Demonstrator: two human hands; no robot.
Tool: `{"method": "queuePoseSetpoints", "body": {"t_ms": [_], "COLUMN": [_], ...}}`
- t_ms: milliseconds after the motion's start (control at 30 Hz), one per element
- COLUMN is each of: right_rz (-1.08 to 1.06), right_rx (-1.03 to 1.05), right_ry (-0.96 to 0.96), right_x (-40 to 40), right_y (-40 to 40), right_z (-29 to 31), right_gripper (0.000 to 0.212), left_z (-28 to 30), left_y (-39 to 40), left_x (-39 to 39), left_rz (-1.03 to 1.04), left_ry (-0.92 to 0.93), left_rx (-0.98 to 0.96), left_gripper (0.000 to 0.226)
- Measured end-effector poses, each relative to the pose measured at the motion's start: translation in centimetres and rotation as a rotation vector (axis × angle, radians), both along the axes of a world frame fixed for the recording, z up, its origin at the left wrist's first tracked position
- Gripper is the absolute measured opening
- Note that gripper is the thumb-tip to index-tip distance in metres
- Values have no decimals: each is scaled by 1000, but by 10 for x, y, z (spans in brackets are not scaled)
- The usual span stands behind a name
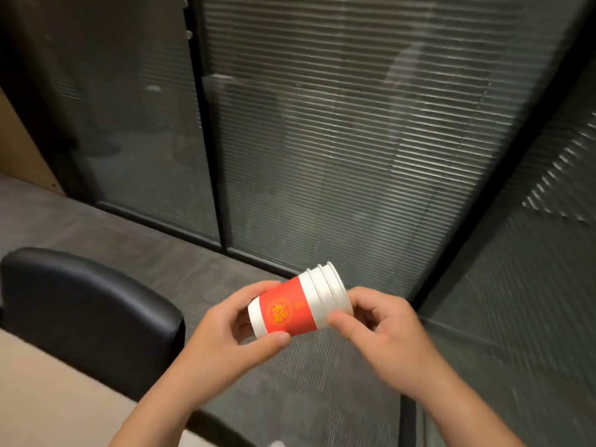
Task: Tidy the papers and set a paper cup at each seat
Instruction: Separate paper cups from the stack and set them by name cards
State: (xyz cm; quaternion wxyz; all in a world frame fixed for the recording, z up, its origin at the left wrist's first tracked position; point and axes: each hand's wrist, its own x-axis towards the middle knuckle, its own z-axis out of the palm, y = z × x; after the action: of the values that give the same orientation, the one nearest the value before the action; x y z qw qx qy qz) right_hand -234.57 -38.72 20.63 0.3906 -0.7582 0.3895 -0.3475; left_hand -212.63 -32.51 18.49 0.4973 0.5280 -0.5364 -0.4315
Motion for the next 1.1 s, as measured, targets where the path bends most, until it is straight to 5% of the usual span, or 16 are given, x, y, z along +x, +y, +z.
{"method": "queuePoseSetpoints", "body": {"t_ms": [333,433,700,867,1100], "right_rz": [81,145,540,882,1404], "right_rx": [-31,-67,-94,-113,-133], "right_ry": [86,117,87,-9,-53], "right_x": [97,138,290,424,601], "right_y": [-228,-280,-365,-405,-396], "right_z": [11,19,-2,-6,19], "right_gripper": [7,24,33,18,21], "left_z": [-5,-3,-14,-9,15], "left_y": [-211,-241,-254,-254,-225], "left_x": [91,120,223,297,361], "left_rz": [110,205,585,905,1403], "left_ry": [-50,-65,-166,-279,-346], "left_rx": [-62,-48,18,66,119], "left_gripper": [53,52,55,55,56]}}
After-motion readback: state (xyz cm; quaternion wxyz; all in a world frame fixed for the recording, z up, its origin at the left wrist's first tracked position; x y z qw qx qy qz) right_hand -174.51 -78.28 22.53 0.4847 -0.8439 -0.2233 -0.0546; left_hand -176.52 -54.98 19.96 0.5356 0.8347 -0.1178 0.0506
